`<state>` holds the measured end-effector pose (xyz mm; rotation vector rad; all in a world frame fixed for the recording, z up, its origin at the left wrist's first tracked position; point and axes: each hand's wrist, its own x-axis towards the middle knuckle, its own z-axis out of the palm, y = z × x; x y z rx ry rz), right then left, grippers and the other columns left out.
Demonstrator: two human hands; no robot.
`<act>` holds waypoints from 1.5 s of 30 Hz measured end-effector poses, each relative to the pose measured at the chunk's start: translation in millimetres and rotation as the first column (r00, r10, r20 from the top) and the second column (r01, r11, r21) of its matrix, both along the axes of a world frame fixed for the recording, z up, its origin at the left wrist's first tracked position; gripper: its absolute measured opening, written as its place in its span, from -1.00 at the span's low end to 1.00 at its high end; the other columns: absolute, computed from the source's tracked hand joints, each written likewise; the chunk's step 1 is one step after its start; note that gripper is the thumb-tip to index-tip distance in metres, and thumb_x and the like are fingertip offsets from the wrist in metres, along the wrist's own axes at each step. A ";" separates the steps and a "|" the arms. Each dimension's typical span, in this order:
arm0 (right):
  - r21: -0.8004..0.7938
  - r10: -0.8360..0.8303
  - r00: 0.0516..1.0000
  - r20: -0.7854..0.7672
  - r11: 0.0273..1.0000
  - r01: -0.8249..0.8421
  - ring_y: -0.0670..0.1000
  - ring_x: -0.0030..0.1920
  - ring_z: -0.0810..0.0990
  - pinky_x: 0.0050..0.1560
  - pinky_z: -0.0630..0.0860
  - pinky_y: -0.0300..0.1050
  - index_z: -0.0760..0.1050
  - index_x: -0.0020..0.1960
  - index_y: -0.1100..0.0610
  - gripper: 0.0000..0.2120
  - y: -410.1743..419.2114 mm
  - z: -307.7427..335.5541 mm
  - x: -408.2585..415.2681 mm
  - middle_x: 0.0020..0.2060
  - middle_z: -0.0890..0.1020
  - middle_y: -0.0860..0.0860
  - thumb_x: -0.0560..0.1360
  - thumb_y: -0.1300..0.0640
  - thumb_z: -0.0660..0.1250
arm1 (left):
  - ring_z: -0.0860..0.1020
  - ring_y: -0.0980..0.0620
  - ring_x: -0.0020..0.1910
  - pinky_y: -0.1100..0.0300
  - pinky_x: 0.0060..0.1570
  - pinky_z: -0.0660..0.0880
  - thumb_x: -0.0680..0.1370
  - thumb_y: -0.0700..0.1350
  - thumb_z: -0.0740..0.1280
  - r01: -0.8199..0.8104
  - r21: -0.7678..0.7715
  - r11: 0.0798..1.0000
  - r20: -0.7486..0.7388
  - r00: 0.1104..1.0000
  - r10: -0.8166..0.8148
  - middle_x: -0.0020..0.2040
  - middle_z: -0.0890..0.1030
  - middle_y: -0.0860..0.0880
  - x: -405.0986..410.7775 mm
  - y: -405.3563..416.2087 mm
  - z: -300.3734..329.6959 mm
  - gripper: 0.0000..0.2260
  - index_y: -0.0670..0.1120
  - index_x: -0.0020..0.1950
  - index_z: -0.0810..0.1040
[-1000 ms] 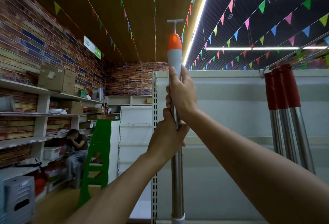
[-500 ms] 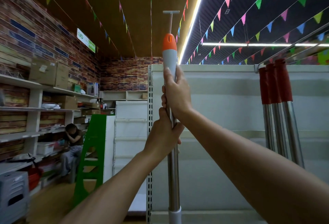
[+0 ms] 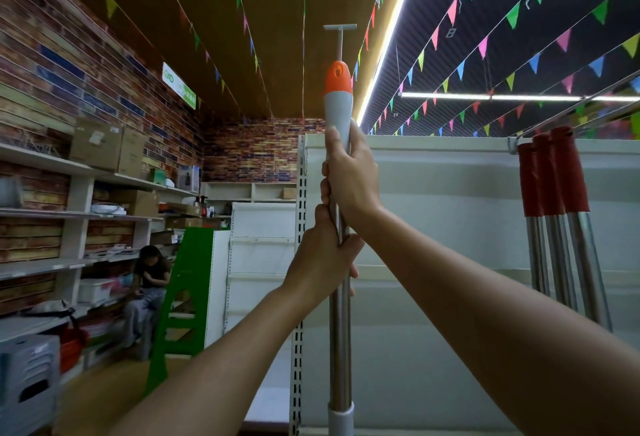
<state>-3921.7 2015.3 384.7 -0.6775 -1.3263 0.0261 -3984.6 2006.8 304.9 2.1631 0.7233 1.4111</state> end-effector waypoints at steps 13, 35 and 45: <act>-0.032 -0.003 1.000 -0.020 0.999 0.002 0.05 -0.38 0.47 -0.25 0.55 0.11 0.36 0.29 0.05 -0.64 -2.2 3.4 -1.4 -0.36 0.46 -0.03 0.57 -0.10 0.13 | 0.59 -0.14 -0.53 0.16 -0.53 0.50 0.59 -0.06 0.24 0.028 -0.005 1.000 0.034 0.999 -0.027 -0.38 0.60 -0.14 -2.8 -6.4 0.3 -0.77 0.04 0.15 0.22; -0.333 0.166 0.985 0.054 0.933 -0.139 0.10 -0.33 0.56 -0.26 0.62 0.07 0.21 0.39 0.00 -0.64 20.8 -14.4 33.0 -0.17 0.51 0.18 0.63 -0.07 0.10 | 0.63 -0.18 -0.45 -0.06 -0.33 0.63 0.54 -0.17 0.16 -0.037 -0.118 0.992 -0.055 0.998 0.030 -0.31 0.65 -0.17 26.9 39.3 -18.0 -0.49 0.08 0.43 0.04; -0.370 0.312 0.946 0.092 0.892 -0.259 -0.03 -0.22 0.51 -0.16 0.57 -0.06 0.12 0.49 -0.04 -0.57 21.8 -20.0 49.3 -0.04 0.47 0.14 0.65 0.10 0.11 | 0.63 -0.14 -0.47 -0.07 -0.27 0.64 0.55 -0.15 0.16 -0.042 -0.106 0.994 -0.052 0.998 0.037 -0.30 0.65 -0.15 34.0 60.4 -20.9 -0.46 0.10 0.45 0.00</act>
